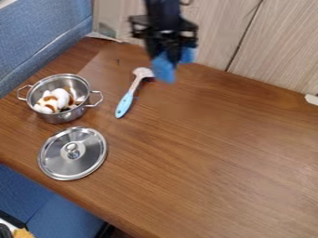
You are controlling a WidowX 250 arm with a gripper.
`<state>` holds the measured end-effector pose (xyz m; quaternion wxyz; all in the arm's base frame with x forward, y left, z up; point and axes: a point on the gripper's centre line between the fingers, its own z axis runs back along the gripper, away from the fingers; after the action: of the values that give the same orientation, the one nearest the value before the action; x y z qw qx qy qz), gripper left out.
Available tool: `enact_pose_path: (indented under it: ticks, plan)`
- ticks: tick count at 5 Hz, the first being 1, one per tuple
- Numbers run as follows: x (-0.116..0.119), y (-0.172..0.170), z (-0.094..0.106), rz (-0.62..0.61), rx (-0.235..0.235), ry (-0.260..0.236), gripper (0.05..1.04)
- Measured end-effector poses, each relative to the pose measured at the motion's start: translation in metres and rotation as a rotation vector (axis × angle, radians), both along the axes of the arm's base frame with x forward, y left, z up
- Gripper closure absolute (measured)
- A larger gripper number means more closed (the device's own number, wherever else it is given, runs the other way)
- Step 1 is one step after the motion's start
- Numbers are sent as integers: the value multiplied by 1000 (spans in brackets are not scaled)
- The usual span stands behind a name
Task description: Move the blue object to the middle top part of the table
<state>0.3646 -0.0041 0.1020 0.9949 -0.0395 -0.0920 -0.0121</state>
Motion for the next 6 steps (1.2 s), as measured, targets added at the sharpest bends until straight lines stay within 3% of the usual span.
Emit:
enact_pose_path:
  ticks: [1, 2, 4, 5, 6]
  plan:
    - [33, -29, -14, -10, 26, 11, 759]
    - [48, -48, -37, -19, 60, 18, 759]
    - [59, -51, -81, -9, 92, 64, 759]
    - [68, -53, -85, -22, 94, 65, 692]
    - [64, -51, -93, -23, 103, 102, 395]
